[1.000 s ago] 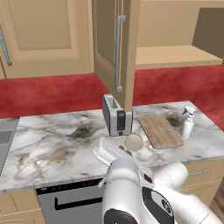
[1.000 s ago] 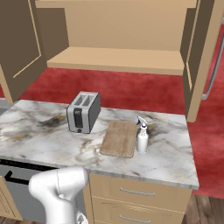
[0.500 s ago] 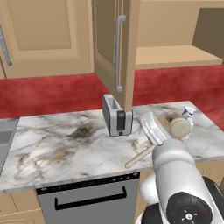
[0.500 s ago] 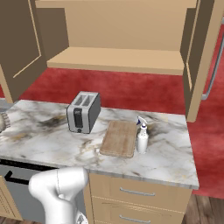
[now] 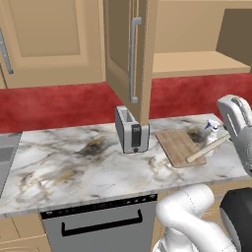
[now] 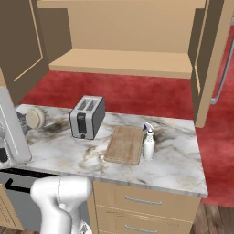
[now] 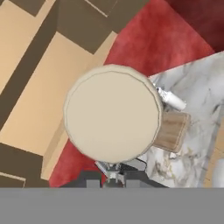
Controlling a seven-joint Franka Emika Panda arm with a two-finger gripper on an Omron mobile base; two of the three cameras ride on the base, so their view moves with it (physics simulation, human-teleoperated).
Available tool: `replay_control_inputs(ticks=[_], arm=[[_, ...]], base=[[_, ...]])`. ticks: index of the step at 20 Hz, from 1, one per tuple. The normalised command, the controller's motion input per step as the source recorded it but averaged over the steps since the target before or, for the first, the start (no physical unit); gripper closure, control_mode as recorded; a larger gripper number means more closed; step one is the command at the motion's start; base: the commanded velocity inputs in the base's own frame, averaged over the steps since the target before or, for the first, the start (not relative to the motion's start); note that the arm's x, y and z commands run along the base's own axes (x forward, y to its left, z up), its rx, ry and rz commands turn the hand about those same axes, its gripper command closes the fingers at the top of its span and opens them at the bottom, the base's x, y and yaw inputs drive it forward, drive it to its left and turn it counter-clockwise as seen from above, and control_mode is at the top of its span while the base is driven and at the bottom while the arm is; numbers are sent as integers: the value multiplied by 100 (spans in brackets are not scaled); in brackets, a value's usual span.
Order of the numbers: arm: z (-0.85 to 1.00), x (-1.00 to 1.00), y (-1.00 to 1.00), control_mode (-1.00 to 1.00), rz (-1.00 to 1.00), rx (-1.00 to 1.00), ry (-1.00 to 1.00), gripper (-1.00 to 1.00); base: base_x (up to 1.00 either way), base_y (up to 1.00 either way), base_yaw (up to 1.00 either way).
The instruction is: Grab the spray bottle from the cabinet, then place it next to the cutting board for sanitizing. Then grab the dish brush from the countertop next to the sink and place it next to the cutting board.
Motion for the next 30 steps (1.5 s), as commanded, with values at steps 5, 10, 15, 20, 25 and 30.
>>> replay_control_inputs(ticks=[5, 10, 15, 20, 25, 30], arm=[[0, 29, -99, -100, 18, 19, -3, 100], [-1, 67, -44, -100, 15, 4, 4, 100], [-4, 45, -16, -100, 7, -4, 4, 100], [-12, 24, -6, -100, 8, -14, -1, 100], [-25, 23, -2, -100, 8, -16, 0, 100], [-25, 49, 0, -100, 5, -20, 4, 100]], base=[[0, 0, 0], [0, 0, 0], [0, 0, 0], [0, 0, 0], [0, 0, 0], [0, 0, 0]])
